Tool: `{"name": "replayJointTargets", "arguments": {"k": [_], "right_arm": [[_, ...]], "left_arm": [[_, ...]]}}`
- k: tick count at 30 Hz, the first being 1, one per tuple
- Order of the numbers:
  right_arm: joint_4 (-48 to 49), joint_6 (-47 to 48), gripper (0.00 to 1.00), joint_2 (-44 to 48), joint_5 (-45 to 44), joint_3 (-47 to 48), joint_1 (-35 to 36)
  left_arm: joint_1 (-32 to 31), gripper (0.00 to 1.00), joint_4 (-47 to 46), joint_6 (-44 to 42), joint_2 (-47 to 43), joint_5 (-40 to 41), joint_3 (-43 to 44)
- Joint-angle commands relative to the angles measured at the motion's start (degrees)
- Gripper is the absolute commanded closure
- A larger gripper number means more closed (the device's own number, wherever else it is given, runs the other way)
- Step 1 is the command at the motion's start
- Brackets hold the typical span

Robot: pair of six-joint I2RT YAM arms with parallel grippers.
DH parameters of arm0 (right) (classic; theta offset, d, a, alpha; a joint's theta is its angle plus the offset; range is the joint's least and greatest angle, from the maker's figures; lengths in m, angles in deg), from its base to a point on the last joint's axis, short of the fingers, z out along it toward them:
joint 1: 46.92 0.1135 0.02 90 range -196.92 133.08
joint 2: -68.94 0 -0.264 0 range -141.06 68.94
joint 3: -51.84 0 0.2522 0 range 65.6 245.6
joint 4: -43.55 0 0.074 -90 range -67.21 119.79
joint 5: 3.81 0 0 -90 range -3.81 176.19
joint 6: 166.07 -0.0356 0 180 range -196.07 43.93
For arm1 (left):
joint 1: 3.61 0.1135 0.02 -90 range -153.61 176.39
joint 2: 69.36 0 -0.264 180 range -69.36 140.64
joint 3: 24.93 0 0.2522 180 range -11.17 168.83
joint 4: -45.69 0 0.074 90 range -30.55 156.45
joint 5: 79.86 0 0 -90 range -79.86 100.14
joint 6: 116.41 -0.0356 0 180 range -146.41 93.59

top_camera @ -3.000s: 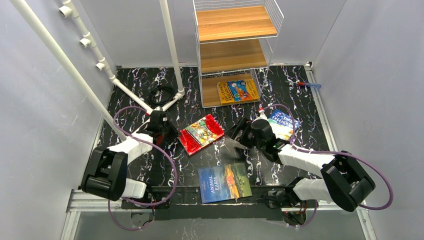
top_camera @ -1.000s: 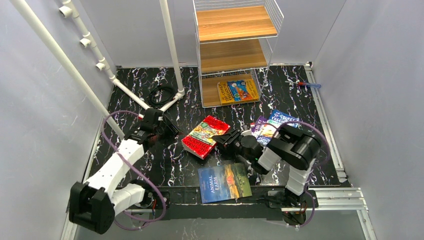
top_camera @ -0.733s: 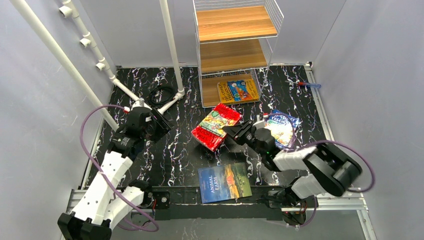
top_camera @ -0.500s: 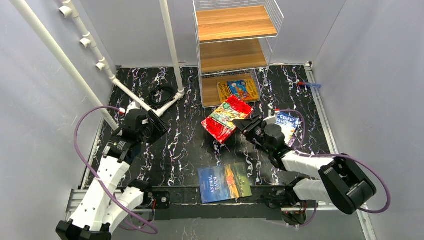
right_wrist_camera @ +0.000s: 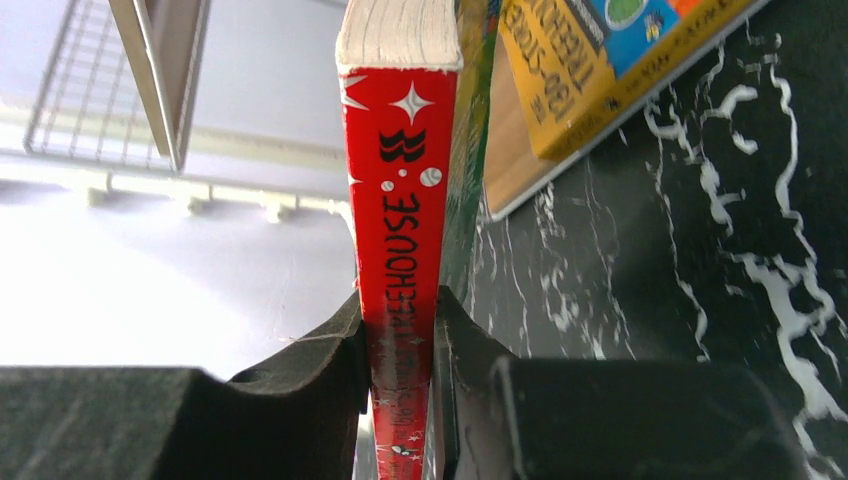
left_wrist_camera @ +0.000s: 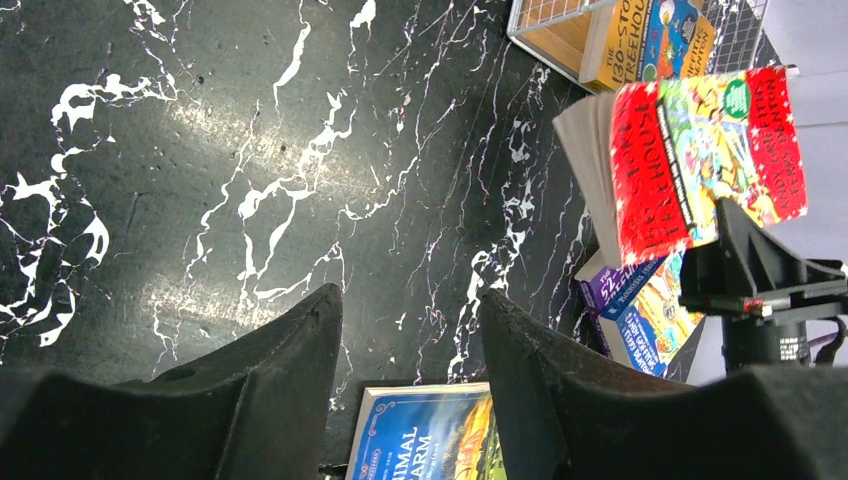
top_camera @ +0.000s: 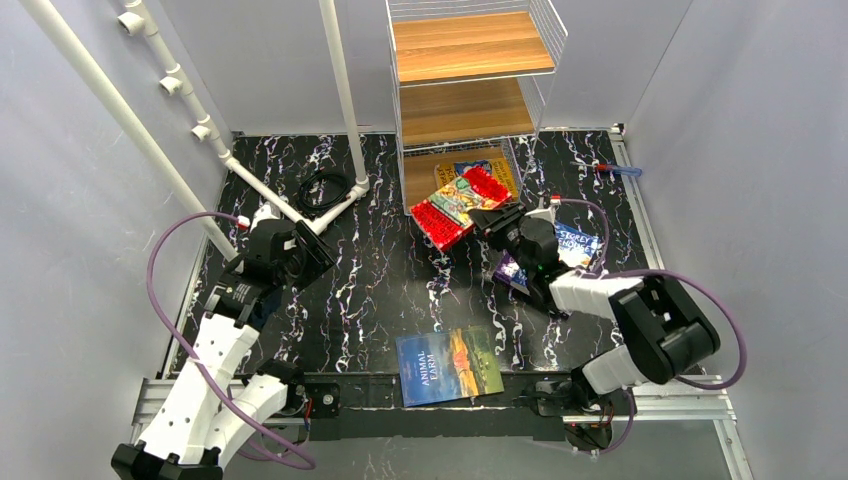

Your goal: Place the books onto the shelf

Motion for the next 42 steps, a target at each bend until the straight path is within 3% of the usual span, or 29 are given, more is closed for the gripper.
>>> {"name": "replayJointTargets", "arguments": {"k": [1, 9, 25, 42], "right_arm": [[10.5, -3.5, 0.99, -4.0, -5.1, 7.0, -0.7], [14.1, -9.3, 0.99, -15.3, -10.8, 15.3, -0.8], [16.5, -15.9, 0.99, -27.4, -28.4, 24.0, -0.2], [12.4, -17.5, 0.99, -29.3, -34.6, 22.8, -0.3]], "left_arm": [[0.2, 0.49, 1.1, -0.8, -1.5, 1.0, 1.6], [0.2, 0.49, 1.0, -0.8, -1.6, 0.5, 1.5], [0.2, 0.49, -0.3, -1.5, 0.4, -0.8, 1.9], [0.3, 0.49, 1.4, -3.7, 0.4, 0.4, 3.2]]}}
